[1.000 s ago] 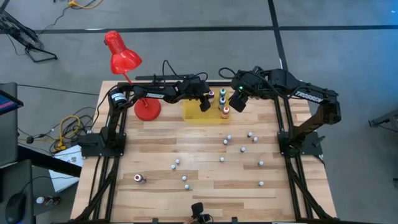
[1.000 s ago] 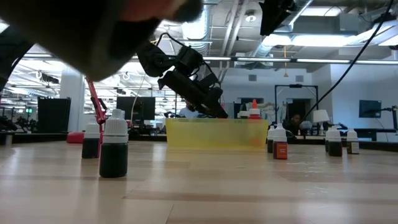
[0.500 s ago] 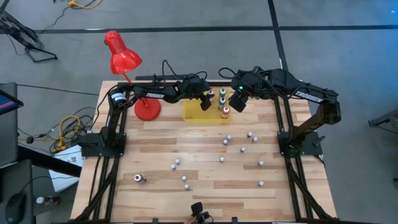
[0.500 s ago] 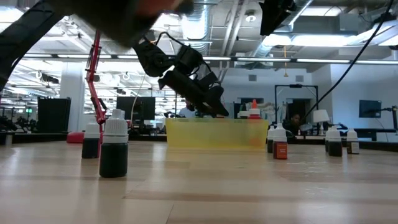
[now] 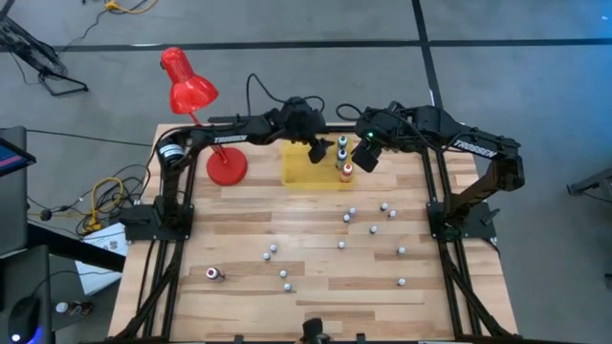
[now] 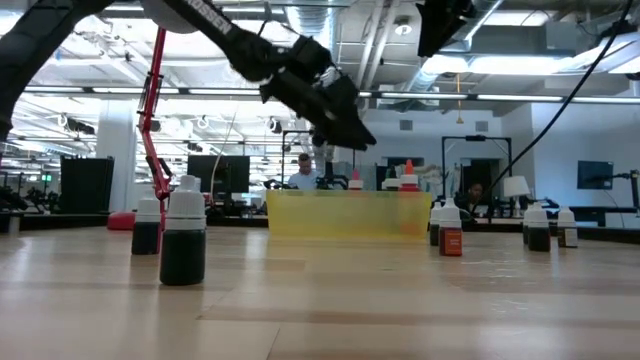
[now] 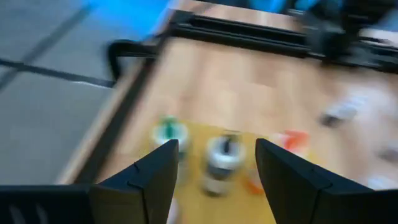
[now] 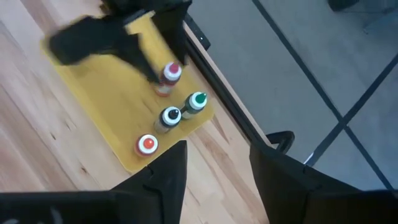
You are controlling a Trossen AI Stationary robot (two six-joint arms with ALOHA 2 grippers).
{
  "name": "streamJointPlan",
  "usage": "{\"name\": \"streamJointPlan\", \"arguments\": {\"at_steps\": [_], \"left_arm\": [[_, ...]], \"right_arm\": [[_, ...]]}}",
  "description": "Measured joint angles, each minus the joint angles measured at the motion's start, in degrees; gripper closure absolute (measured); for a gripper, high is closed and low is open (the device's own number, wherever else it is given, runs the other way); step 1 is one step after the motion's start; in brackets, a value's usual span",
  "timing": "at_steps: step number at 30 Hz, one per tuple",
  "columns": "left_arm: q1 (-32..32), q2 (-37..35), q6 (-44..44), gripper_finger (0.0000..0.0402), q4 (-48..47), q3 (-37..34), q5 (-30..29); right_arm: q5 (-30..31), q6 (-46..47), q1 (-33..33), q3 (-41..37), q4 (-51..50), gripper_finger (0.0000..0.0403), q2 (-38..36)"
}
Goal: Pick & Place food coloring
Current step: Put the small orange food coloring bottle into the yellow bin
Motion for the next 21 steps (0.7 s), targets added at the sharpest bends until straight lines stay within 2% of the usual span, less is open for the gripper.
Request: {"name": "streamJointPlan", "arguments": {"at_steps": [3,8,12,16,21], "left_arm": [[-0.23,-2.41,2.58,0.0196,-10.49,1.23,9.32],[-0.36,-7.65,3.63,0.0196,-25.66,0.61,24.78],[-1.41,-11.76,5.32,0.0196,-36.35,-1.20,35.12],[-4.53,-16.12,9.44,0.0196,-45.67,-4.16,37.62],[-11.20,-22.26,5.55,0.0196,-46.96,-12.62,37.53]], "right_arm": [[-1.79,0.04,0.02,0.00,-0.60,0.0242,0.00],[-10.36,2.52,0.17,-0.02,-1.93,0.0246,0.00],[-12.37,5.56,1.42,-0.02,-1.91,0.0245,0.00],[-12.85,8.17,3.86,-0.01,-1.98,0.0244,0.02],[-13.56,11.47,7.46,-0.02,-1.95,0.0246,0.02]]}}
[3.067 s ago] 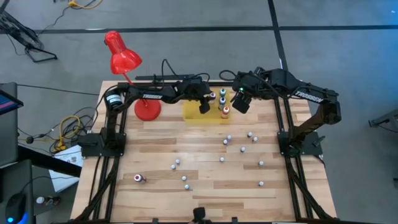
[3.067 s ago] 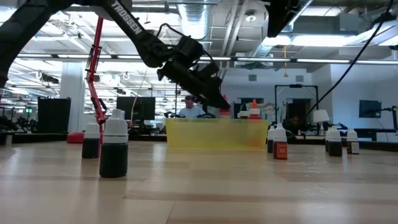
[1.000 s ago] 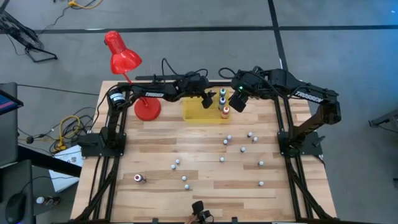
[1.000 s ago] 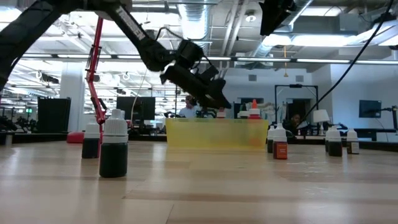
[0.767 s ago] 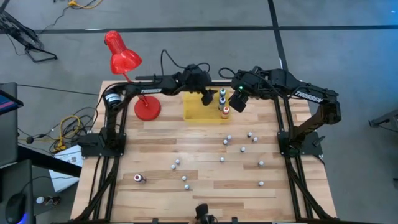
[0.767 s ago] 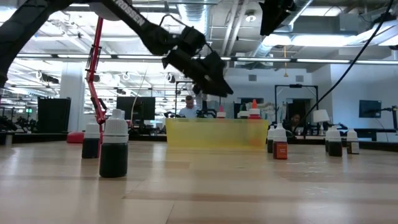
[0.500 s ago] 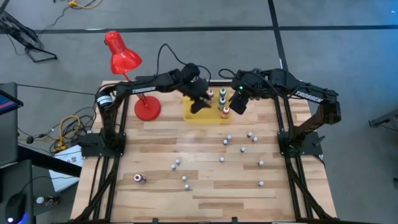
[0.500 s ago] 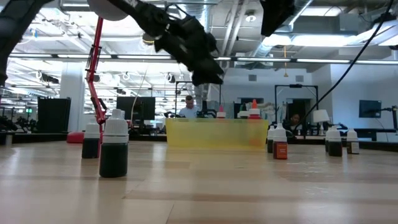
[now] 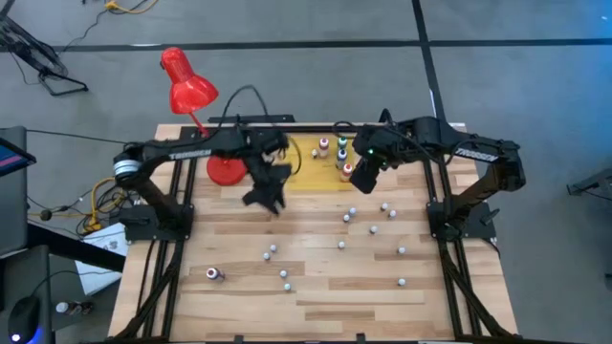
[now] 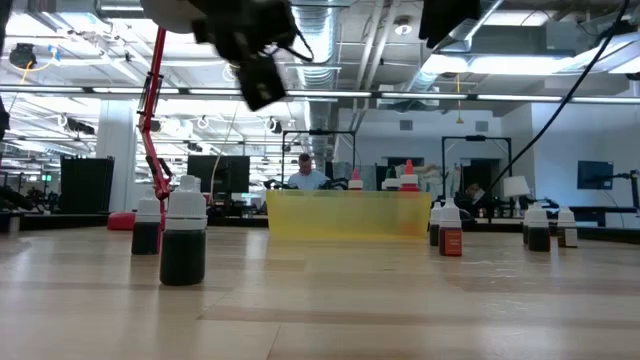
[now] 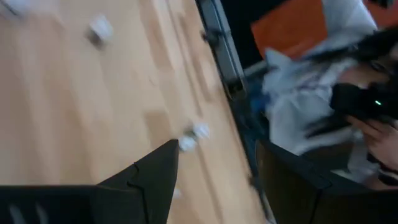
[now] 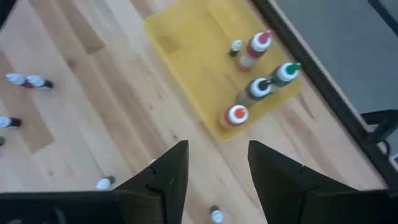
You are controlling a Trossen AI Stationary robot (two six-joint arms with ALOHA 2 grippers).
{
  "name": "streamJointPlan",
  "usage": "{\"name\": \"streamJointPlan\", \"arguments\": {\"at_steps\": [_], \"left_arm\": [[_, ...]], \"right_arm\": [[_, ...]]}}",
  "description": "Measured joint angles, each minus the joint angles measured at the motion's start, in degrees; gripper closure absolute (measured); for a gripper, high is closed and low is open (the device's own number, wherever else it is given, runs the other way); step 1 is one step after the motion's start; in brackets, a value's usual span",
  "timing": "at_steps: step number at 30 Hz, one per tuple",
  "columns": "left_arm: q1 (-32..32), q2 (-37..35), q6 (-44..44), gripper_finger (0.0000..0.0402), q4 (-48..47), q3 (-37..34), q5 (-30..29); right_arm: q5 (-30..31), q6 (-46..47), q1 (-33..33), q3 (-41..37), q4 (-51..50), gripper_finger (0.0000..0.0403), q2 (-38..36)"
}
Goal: Pick & Place food coloring
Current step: Put the small orange food coloring bottle into the yellow bin
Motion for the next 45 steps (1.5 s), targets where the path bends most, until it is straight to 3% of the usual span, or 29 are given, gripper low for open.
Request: {"name": "streamJointPlan", "arguments": {"at_steps": [4,10,18,21,26,33,39,45], "left_arm": [[-6.47,-5.36,-8.08,0.0196,0.81,-7.32,-8.97],[-15.64,-13.54,-25.45,0.0196,0.80,-15.75,-32.05],[-29.20,-25.66,-44.15,0.0196,1.83,-22.71,-43.17],[-35.35,-29.51,-47.96,0.0196,4.23,-24.37,-50.93],[-44.60,-33.29,-48.99,0.0196,12.02,-26.94,-62.86],[-52.13,-32.76,-44.95,0.0196,20.46,-29.12,-73.14],[-54.02,-32.49,-43.57,0.0196,24.08,-31.78,-76.67],[-54.02,-32.51,-43.01,0.0196,23.75,-31.84,-79.23]], "right_arm": [[0.00,2.49,2.60,0.00,0.10,0.0246,0.00],[-0.02,3.02,6.06,-0.13,0.90,0.0243,1.80],[-6.85,4.04,11.28,-1.58,-0.59,0.0242,9.21],[-8.48,2.59,13.44,-1.57,-0.28,0.0241,12.78],[-8.55,-3.39,16.43,-1.57,-0.28,0.0246,18.08],[-8.95,-10.83,20.27,-1.51,3.00,0.0264,21.47],[-8.98,-13.42,22.49,-1.41,9.51,0.0277,23.55],[-8.98,-13.74,23.09,-1.68,9.01,0.0280,25.65]]}}
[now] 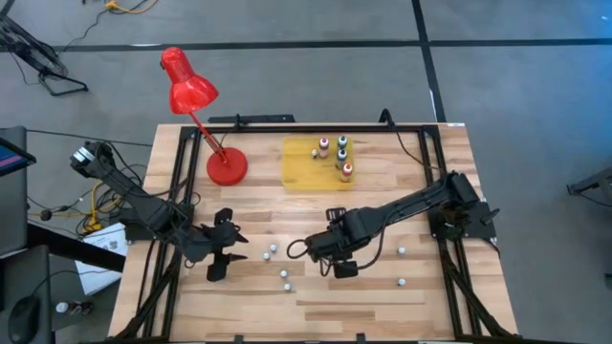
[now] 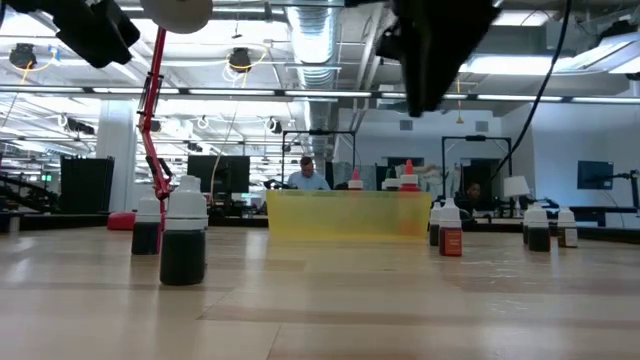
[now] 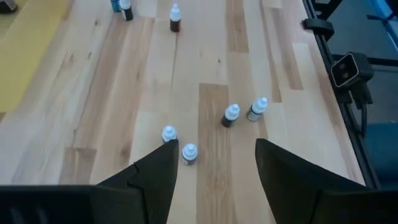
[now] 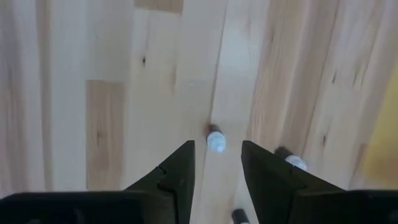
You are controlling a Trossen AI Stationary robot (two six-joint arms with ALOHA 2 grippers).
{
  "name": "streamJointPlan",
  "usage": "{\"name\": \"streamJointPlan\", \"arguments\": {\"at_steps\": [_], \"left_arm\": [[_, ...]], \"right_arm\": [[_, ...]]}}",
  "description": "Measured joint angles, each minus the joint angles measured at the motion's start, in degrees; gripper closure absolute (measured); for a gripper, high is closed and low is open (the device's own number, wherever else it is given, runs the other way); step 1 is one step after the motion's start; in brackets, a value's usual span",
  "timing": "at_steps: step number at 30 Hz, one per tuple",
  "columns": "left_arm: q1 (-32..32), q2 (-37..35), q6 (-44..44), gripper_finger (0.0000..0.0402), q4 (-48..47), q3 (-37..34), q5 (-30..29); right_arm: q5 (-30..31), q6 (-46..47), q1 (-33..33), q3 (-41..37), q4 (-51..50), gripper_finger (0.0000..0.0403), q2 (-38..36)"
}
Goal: Pick & Place food coloring
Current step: Put the small orange food coloring bottle into the yellow bin
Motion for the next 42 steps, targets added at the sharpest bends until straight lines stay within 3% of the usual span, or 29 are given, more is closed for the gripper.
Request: {"name": "streamJointPlan", "arguments": {"at_steps": [12,20,25,42], "left_arm": [[0.00,0.02,-0.35,0.0196,-0.36,0.00,-1.48],[0.00,0.02,0.04,0.0196,-0.34,0.00,-6.45],[0.02,0.02,0.09,0.0196,-0.32,0.00,-7.68],[0.07,0.04,0.57,0.0196,-0.18,0.04,-8.91]], "right_arm": [[0.00,2.02,-1.77,-16.49,15.72,0.0282,-7.59],[-0.20,6.49,-1.19,-26.00,27.15,0.0280,-10.89],[-0.07,11.73,-1.51,-28.41,29.98,0.0272,-9.69],[-0.62,11.91,-1.44,-31.36,31.90,0.0232,-9.50]]}}
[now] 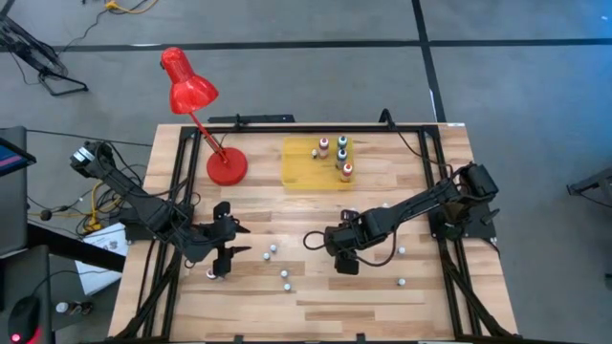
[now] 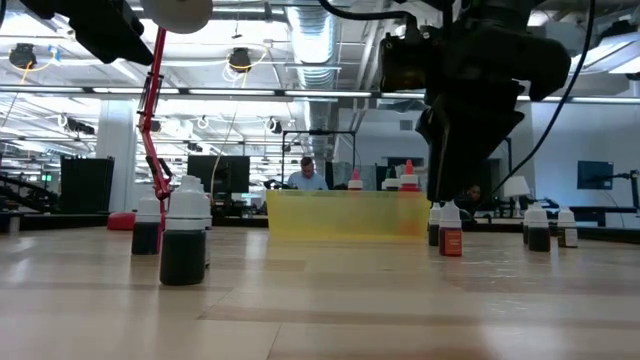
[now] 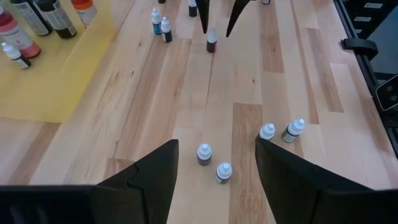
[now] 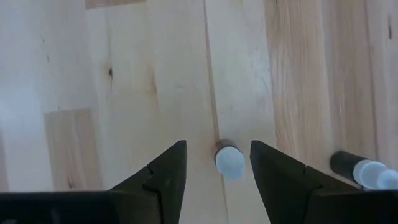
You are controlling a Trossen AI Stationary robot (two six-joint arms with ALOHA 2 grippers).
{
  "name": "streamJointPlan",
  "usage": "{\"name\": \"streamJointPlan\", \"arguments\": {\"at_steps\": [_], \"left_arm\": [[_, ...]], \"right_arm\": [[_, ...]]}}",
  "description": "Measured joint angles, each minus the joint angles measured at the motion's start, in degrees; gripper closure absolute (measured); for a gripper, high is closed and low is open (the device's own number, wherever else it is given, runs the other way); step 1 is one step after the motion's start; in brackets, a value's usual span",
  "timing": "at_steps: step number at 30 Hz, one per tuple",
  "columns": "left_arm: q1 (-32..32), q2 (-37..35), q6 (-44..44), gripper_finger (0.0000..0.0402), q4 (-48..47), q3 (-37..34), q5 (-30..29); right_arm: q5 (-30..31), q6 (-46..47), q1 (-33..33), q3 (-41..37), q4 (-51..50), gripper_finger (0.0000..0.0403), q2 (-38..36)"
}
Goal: Pick & Place food coloring
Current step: Put the small orange food coloring bottle into the yellow bin
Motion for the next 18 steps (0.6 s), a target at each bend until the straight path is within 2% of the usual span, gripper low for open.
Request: {"name": "streamJointPlan", "arguments": {"at_steps": [7,18], "left_arm": [[0.00,0.00,0.46,0.0196,-0.20,0.00,0.15],[0.00,0.00,3.32,0.0196,-0.21,0.00,0.09]], "right_arm": [[-0.95,5.55,-0.04,-0.05,-1.09,0.0240,0.85],[-0.85,8.01,0.17,-0.79,-0.29,0.0242,0.81]]}}
